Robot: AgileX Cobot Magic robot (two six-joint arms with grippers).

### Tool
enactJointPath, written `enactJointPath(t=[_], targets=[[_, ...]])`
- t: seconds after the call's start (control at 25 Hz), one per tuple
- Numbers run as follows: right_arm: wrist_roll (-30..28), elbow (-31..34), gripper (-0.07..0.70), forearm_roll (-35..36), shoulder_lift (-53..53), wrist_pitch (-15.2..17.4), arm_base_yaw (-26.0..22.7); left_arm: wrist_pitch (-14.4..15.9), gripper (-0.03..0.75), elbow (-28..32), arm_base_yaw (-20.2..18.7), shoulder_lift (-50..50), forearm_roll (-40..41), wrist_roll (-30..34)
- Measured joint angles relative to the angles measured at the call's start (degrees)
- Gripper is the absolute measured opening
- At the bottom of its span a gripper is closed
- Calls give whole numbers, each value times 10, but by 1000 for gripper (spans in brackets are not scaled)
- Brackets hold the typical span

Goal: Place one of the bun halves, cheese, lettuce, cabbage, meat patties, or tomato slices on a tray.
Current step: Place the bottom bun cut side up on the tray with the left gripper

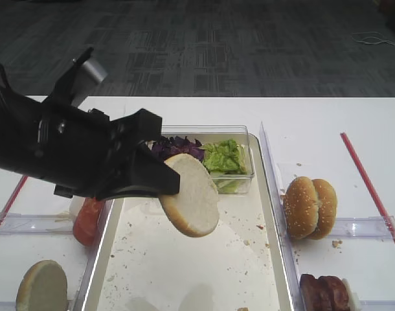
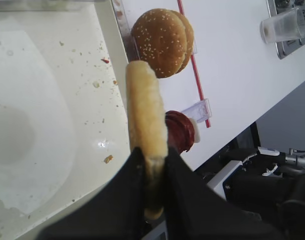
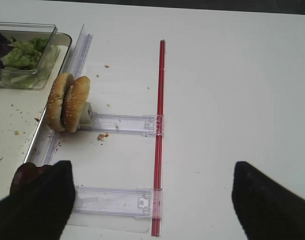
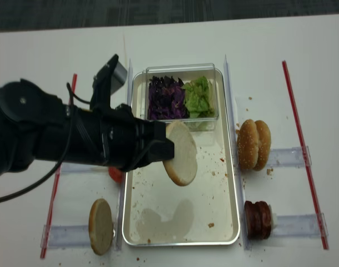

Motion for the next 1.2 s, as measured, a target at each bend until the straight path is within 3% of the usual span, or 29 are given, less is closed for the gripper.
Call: enactJointPath(t=[0.32, 0.64, 1.08, 1.2], targets=[[0, 0, 664, 0, 0, 0, 0, 13, 83, 17, 4, 114, -103, 130], [1, 0, 664, 0, 0, 0, 0, 6, 83, 17, 4, 205, -152, 196], [2, 0, 664, 0, 0, -1, 0, -19, 85, 17, 4, 229, -168, 214], [2, 0, 664, 0, 0, -1, 0, -20, 131, 17, 4, 229, -168, 214]])
